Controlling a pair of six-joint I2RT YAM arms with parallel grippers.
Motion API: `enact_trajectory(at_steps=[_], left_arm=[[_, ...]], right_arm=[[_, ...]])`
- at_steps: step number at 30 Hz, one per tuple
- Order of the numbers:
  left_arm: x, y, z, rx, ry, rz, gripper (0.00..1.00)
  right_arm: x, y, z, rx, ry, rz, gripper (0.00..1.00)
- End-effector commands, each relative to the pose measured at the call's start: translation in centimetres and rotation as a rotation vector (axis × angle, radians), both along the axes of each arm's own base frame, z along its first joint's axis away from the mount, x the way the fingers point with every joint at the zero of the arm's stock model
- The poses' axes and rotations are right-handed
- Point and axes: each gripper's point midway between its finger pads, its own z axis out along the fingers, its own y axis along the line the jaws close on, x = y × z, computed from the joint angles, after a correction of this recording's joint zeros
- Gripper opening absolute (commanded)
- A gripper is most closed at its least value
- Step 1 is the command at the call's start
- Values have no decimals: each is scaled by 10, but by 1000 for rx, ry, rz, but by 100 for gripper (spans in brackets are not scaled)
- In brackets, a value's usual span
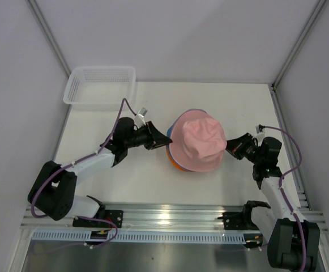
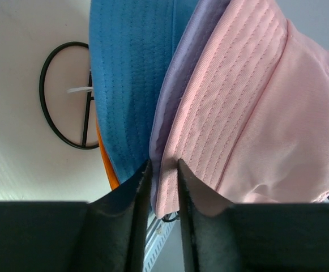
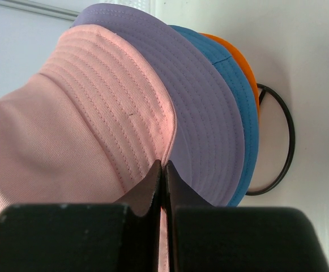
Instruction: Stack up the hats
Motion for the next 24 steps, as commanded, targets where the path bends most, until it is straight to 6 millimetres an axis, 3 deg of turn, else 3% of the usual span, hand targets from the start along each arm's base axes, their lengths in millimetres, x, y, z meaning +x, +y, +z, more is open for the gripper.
enact_trajectory(at_steps=[1,3,7,10,11,15,18,24], left_arm=[[0,-15,34,-65,-115,-74,30],[-2,-17,30,-64,-109,-86,39],[-3,-23,30,-84,-111,-112,42],[-2,-23,26,-73,-98,-108,17],[1,-23,25,-64,-100,-96,1],[10,-13,13,8,-73,-10,1],[17,9,-13,174,26,108,1],[19,33,-41,330,91,206,1]], right_arm=[[-1,1,-6,-22,-4,10,0],[-1,2,-8,-23,-1,12,0],[0,2,-8,-24,3,11,0],[0,2,-7,-27,-2,12,0],[-1,2,-9,-31,6,12,0],[0,-4,-23,-71,48,-18,0],[-1,-11,-45,-130,100,-52,0],[3,-20,-78,-197,164,-73,0]])
